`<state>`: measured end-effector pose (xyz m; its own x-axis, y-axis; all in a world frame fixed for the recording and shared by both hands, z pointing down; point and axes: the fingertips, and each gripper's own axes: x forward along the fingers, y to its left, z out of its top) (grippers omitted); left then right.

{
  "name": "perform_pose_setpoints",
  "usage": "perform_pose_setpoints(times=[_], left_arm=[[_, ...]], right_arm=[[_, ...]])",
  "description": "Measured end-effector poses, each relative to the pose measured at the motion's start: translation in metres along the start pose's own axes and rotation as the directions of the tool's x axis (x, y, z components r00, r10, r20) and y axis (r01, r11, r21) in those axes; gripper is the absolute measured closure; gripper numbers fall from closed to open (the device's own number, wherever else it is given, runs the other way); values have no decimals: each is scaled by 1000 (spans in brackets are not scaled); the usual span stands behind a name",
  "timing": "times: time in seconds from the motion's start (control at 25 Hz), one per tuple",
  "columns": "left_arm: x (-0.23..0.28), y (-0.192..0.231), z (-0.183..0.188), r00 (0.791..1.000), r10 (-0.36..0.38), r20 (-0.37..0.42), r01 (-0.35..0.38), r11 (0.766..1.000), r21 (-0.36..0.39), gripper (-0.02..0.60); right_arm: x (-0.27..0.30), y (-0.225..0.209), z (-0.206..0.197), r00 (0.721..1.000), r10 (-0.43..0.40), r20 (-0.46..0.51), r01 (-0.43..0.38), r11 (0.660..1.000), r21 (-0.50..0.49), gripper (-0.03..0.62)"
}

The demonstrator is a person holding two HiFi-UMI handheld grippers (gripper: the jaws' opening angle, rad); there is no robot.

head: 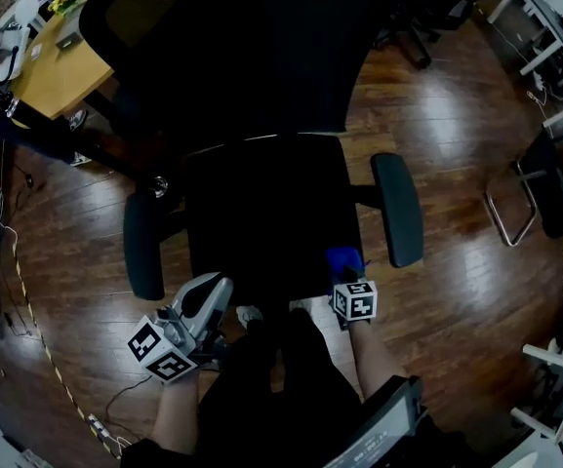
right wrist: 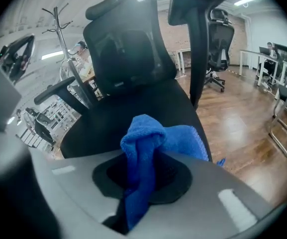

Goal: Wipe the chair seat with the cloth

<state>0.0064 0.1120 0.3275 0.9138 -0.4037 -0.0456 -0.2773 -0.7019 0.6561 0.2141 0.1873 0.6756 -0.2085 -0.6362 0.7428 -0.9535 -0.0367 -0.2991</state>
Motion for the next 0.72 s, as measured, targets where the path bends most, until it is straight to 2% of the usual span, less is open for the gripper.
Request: perform_pose_setpoints(times=[0.08,0.16,0.2,0.28,0.32,0.4,0.48,0.6,0.72], left_arm=[[9,-1,-2,1000,-3,-7,3,1000,3,588],[13,-4,0,1000,-8,-13,8,1000,8,588],[14,-6,3,1000,-12,-13,12,1000,11,588],[16,-11,18,1000,-23,-1,23,999,25,588],[17,-14,28,1000,-30,10,30,999,33,588],[15,-26,50,998,-50,32,48,998,49,588],[15,-43,71,996,-81,39,78,994,80,588],[18,-72,99,990,-139,27,134,980,149,588],[18,-106,128,977,-209,45,197,962,186,588]], right_arm=[[3,-5,0,1000,28,11,-29,995,92,536],[0,-2,5,993,111,37,-116,966,229,536],[-5,6,18,984,161,74,-175,948,266,536],[-25,37,71,943,264,204,-310,919,243,536],[-41,58,104,905,316,284,-379,903,204,536],[-87,102,168,805,407,431,-492,865,102,536],[-143,140,220,704,474,529,-555,832,-8,536],[-217,187,283,557,555,618,-615,776,-143,536],[-286,222,324,423,618,663,-638,722,-267,536]])
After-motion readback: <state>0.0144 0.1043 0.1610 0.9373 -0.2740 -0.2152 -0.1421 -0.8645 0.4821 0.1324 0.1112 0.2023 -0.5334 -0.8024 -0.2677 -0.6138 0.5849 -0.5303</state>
